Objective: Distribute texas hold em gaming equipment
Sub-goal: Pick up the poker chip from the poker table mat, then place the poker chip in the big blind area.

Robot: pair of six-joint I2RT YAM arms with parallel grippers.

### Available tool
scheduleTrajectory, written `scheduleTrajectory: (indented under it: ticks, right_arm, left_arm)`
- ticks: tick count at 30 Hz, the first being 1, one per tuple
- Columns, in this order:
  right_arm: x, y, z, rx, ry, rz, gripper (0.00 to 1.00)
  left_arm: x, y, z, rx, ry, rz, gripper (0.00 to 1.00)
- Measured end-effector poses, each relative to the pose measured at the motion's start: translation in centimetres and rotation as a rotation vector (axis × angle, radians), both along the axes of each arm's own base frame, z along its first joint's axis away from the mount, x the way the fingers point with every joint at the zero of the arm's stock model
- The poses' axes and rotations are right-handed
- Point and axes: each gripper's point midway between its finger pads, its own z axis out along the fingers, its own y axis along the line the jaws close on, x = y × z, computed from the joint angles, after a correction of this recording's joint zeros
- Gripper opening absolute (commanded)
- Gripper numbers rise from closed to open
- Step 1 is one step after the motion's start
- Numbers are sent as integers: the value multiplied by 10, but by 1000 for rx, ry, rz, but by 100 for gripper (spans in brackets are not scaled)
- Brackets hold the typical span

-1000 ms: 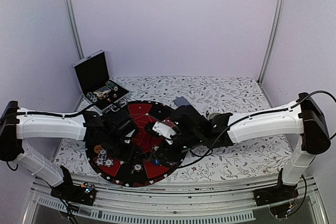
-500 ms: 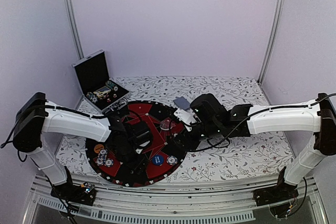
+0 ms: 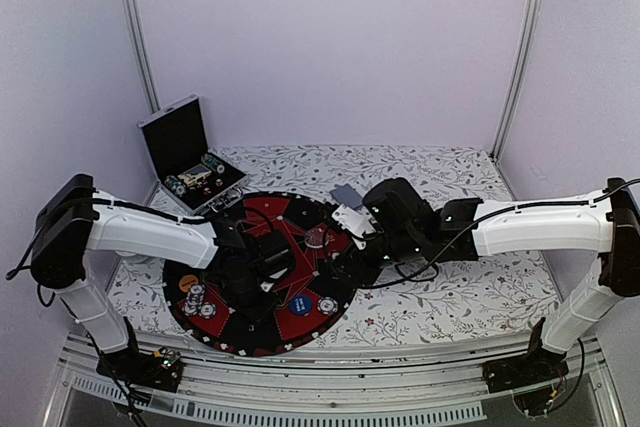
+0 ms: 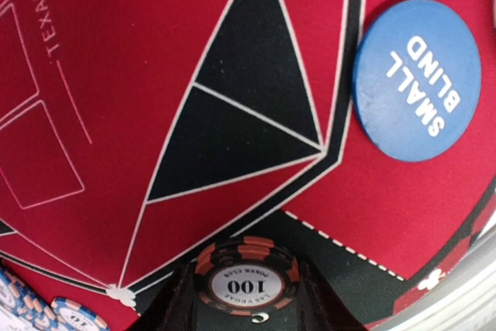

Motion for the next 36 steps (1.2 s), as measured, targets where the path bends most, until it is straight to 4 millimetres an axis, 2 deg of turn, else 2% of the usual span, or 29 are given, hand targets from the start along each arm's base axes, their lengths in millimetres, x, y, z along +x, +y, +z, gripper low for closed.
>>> scheduleTrajectory:
  ticks: [7,10,15,19,24,27,28,33,36]
  right_arm:
    - [1,-1,0,-4,-9,-4,2]
    - [2,-1,1,-4,-14,-2,2]
    - [2,-1,1,-5,-19,1,2]
    - [2,-1,1,-5,-21,2,2]
    - [2,-1,2,-6,-23,5,2]
    - [2,-1,2,-6,-25,6,2]
    - [2,-1,2,-7,-25,7,2]
    - [2,-1,4,-10,-27,9,2]
    - [2,3,7,-15,-31,13,2]
  left_arm:
    - [10,9,2,1,4,74,6]
    - [25,26,7,17,-11,143,2]
    - [59,52,31,-23,-79,269,1]
    - [96,86,50,-43,-140,389,2]
    - [139,158,53,-16,-182,588,2]
    - [149,194,45,16,-172,668,4]
    - [150,200,42,25,-164,677,6]
    - [149,201,24,44,-118,652,22]
    - [147,202,17,60,-101,641,39]
